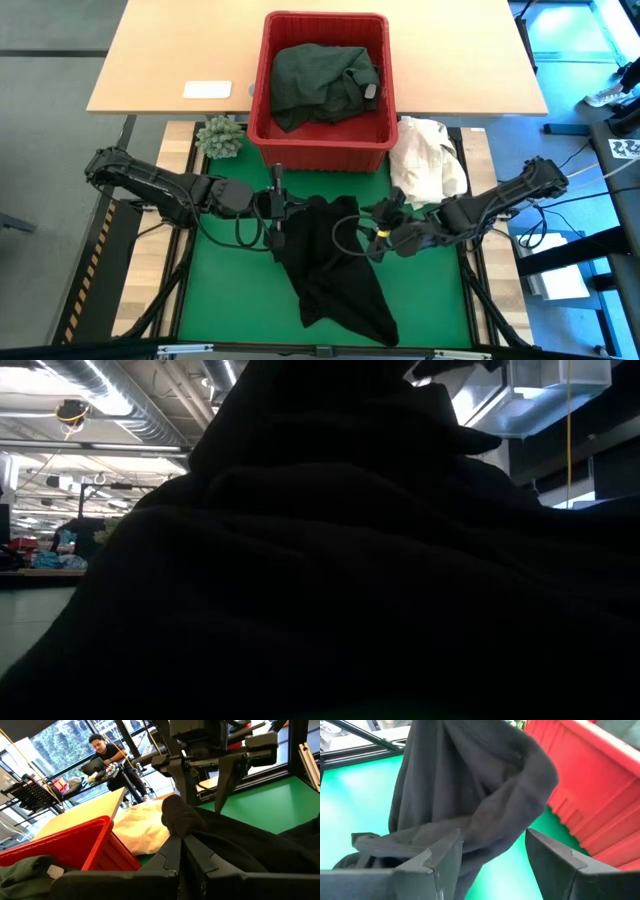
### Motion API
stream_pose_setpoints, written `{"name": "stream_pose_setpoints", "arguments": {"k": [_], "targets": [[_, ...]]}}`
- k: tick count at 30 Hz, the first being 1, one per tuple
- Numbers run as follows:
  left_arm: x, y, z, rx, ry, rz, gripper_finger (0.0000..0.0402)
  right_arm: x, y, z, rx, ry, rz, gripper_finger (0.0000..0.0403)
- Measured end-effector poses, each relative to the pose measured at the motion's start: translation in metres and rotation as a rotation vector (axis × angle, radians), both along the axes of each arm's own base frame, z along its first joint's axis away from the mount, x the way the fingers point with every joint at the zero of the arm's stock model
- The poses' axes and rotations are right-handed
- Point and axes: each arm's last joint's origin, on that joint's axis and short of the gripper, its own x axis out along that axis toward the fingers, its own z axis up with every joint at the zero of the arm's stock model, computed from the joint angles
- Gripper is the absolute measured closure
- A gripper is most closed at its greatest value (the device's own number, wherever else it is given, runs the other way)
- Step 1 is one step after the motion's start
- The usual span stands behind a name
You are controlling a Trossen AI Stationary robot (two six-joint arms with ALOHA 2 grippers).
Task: Fold laundry
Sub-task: Fold the black shirt
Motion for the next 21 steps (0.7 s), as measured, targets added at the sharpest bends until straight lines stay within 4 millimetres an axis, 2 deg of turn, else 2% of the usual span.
{"name": "stream_pose_setpoints", "arguments": {"k": [5, 8, 10, 14, 15, 18, 21], "targets": [[0.0, 0.0, 0.0, 0.0, 0.0, 0.0, 0.0401, 0.006, -0.005, -0.008, 0.022, -0.034, -0.014, 0.0192], [0.0, 0.0, 0.0, 0.0, 0.0, 0.0, 0.0401, 0.011, -0.01, -0.008, 0.027, -0.053, 0.003, 0.0218], [0.0, 0.0, 0.0, 0.0, 0.0, -0.001, 0.0401, 0.013, -0.013, -0.007, 0.029, -0.045, 0.047, 0.0255], [0.0, 0.0, 0.0, 0.002, 0.001, -0.001, 0.0401, 0.014, -0.018, -0.006, -0.018, -0.017, 0.129, 0.0373], [0.0, -0.001, 0.0, 0.005, 0.001, -0.003, 0.0401, 0.013, -0.018, -0.005, -0.044, -0.011, 0.148, 0.0387], [-0.001, -0.001, 0.001, 0.017, 0.0, 0.008, 0.0401, 0.005, -0.023, 0.01, -0.08, -0.013, 0.161, 0.0391], [-0.004, 0.001, 0.004, 0.028, -0.014, 0.027, 0.0401, -0.009, -0.029, 0.036, -0.14, -0.03, 0.148, 0.0397]]}}
